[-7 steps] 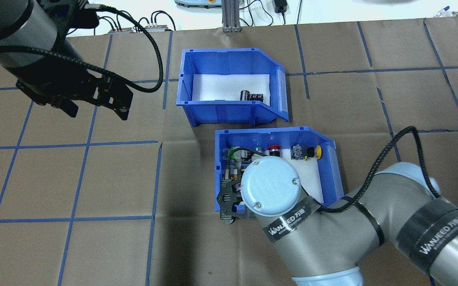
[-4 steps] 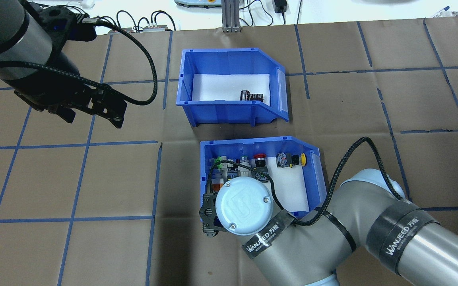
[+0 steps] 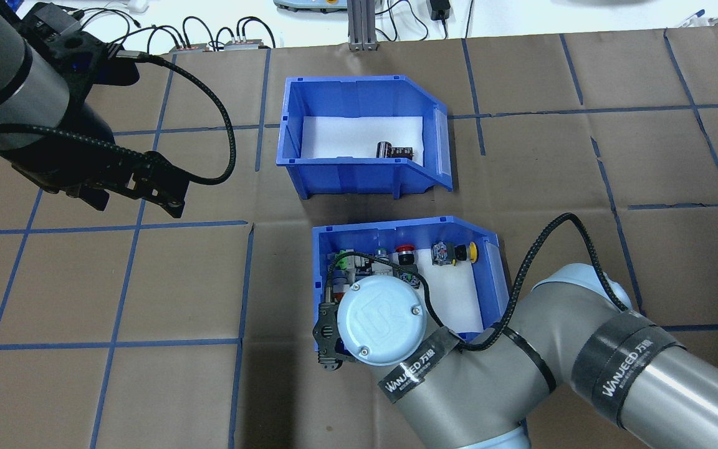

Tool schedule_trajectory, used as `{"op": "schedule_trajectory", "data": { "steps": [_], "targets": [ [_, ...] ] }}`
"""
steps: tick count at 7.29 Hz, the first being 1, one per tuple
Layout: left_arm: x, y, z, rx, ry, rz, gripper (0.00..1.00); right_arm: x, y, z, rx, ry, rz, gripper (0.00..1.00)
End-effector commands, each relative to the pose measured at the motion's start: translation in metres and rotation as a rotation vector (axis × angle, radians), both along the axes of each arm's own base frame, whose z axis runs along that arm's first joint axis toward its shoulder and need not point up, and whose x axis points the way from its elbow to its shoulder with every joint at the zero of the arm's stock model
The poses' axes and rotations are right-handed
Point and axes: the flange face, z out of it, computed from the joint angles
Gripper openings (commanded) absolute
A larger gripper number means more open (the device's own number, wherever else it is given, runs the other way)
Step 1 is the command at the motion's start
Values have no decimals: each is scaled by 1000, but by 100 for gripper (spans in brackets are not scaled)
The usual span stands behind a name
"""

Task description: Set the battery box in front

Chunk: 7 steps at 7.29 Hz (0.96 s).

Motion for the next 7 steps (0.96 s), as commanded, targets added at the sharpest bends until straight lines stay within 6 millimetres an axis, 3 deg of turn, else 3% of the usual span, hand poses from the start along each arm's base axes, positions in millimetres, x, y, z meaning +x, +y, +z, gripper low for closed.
{"op": "schedule_trajectory", "data": {
  "steps": [1,3,4,6,7],
  "targets": [
    [0,2,-2,3,-1,1,99,-5,-19,22,13,12,-36,100],
    [1,2,-2,4,-3,2,99,-24,-64,72,93,49,-126,100],
    [1,2,-2,5,-3,2,99,-42,-90,89,73,32,-197,100],
    [2,-1,-8,28,-5,5,99,-104,-146,116,22,-10,-422,100],
    [2,-2,-9,31,-6,7,99,-122,-163,130,28,-77,-500,100]
  ]
}}
